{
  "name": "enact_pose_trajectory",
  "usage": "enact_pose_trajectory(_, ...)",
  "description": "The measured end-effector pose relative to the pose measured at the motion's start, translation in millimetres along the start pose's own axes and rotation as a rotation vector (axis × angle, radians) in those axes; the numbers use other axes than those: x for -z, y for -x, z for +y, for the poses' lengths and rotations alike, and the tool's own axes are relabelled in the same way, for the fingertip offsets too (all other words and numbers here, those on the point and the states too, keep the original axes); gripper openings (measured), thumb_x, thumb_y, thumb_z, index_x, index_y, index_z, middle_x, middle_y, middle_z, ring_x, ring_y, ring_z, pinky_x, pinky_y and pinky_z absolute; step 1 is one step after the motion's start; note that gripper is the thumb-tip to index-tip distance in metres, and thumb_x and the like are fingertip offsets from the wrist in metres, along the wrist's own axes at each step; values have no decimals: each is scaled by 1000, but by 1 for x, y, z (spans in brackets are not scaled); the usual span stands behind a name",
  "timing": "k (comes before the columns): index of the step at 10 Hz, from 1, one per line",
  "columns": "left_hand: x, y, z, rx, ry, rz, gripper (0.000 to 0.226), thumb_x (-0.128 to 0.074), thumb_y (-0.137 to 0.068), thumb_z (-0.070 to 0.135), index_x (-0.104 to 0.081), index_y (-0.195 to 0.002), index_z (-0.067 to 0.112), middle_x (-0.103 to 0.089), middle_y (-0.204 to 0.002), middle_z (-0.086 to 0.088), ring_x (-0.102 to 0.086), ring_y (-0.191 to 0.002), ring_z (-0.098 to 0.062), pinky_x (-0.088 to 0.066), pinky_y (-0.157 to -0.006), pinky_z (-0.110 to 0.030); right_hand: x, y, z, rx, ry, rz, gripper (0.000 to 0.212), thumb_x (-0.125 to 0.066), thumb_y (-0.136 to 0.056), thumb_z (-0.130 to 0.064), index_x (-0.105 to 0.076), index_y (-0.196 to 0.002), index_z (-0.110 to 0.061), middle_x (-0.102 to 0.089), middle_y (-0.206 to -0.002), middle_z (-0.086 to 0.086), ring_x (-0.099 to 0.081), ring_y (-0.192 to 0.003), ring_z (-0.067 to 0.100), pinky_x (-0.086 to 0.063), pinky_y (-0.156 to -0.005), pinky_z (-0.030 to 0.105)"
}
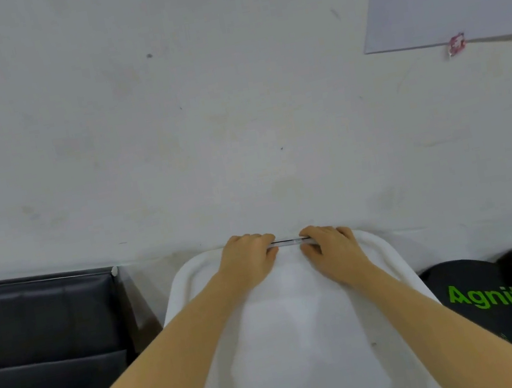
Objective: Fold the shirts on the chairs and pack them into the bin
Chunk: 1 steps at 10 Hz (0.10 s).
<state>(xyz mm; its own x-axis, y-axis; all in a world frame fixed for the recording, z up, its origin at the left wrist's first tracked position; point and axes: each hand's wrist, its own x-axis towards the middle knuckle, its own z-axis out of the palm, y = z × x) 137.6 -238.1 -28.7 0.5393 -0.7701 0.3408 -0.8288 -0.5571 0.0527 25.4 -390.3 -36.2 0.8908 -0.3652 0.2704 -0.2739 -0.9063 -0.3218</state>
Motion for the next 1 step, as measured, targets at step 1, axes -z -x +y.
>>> enact_pose_trajectory(1, 11, 0, -5, 70, 17, -23, 47, -26, -94, 41, -57, -122, 18, -62, -119, -1, -54, -110, -24, -37, -89, -31, 11, -2, -3, -35, -25, -55, 36, -41, -98, -33, -49, -133, -27, -52, -136, -11, -43, -128, 10, -19, -105, 27)
